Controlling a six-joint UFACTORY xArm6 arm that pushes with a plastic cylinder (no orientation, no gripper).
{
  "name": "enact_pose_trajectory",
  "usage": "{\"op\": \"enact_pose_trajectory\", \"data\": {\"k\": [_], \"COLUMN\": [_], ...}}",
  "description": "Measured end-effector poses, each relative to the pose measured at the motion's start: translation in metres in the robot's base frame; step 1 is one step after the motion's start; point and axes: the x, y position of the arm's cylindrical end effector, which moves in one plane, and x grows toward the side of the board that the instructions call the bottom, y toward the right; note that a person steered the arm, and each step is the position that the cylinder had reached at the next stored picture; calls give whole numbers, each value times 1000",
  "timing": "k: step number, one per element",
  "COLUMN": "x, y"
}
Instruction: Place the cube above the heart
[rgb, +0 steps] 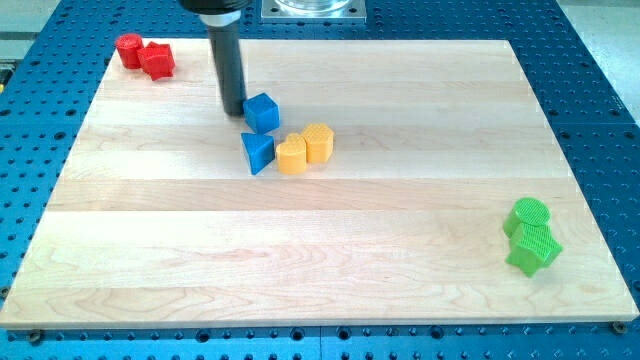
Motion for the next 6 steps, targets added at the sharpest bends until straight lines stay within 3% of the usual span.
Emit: {"op": "enact_pose_trajectory", "data": {"k": [1,2,3,4,5,6], "x": [-20,16,-7,8,58,60], "y": [72,51,60,-46,-9,24]}}
